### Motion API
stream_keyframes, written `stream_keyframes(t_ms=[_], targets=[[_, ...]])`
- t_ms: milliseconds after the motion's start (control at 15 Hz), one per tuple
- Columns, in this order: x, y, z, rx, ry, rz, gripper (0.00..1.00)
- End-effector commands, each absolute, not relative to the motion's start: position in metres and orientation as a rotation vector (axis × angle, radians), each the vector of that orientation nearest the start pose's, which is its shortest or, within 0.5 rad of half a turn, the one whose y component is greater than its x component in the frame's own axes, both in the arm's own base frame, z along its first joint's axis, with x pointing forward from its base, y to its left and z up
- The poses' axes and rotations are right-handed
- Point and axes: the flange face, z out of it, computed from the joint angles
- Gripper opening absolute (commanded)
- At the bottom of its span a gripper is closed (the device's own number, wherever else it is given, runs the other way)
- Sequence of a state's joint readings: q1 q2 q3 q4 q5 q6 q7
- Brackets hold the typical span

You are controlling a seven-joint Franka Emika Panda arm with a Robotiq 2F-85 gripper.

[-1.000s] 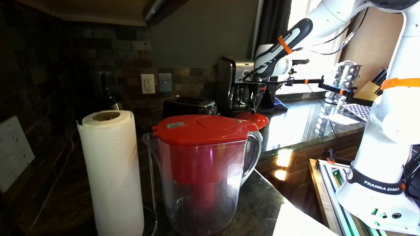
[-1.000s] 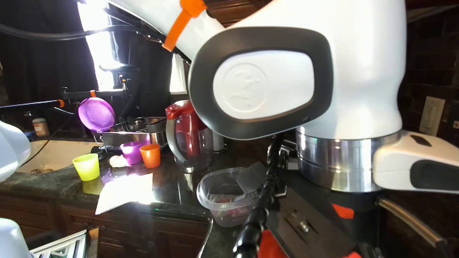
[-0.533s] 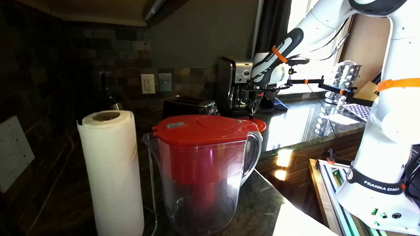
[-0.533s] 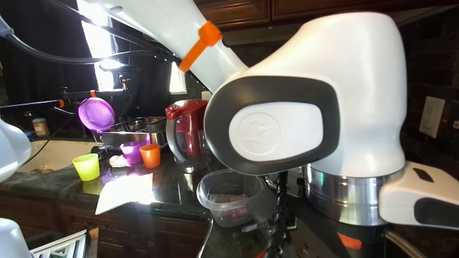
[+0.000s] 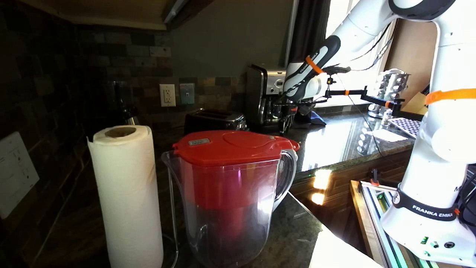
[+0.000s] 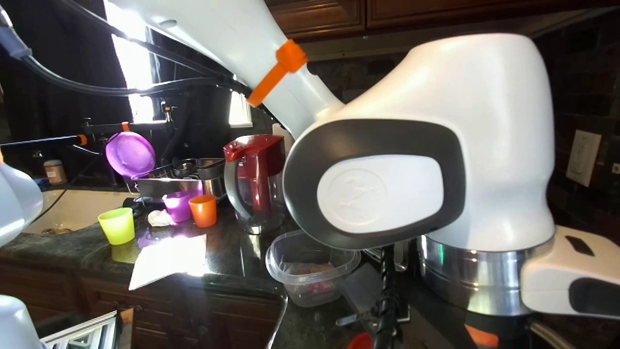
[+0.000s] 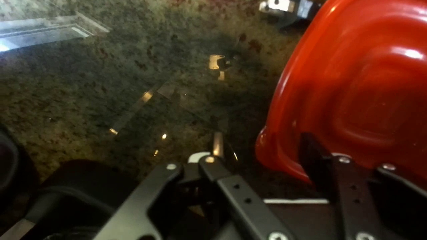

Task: Remove the lid from the top of the bowl, then remove the plastic from inside the bowl

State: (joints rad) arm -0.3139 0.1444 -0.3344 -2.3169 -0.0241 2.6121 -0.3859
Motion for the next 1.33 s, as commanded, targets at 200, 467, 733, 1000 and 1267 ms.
stream_keyframes(t_ms=[200,467,733,1000,1267], targets=[[0.411,-0.269,0.355,-3.256,0.230,-0.398,1.00],[0.397,-0.212,0.379,-3.184,0.137,-0.323,1.00],[0.390,-0.156,0.393,-3.157,0.099,-0.217,1.00],[0.394,-0.104,0.395,-3.144,0.144,-0.161,1.00],[0.400,-0.069,0.383,-3.144,0.212,-0.072,1.00]])
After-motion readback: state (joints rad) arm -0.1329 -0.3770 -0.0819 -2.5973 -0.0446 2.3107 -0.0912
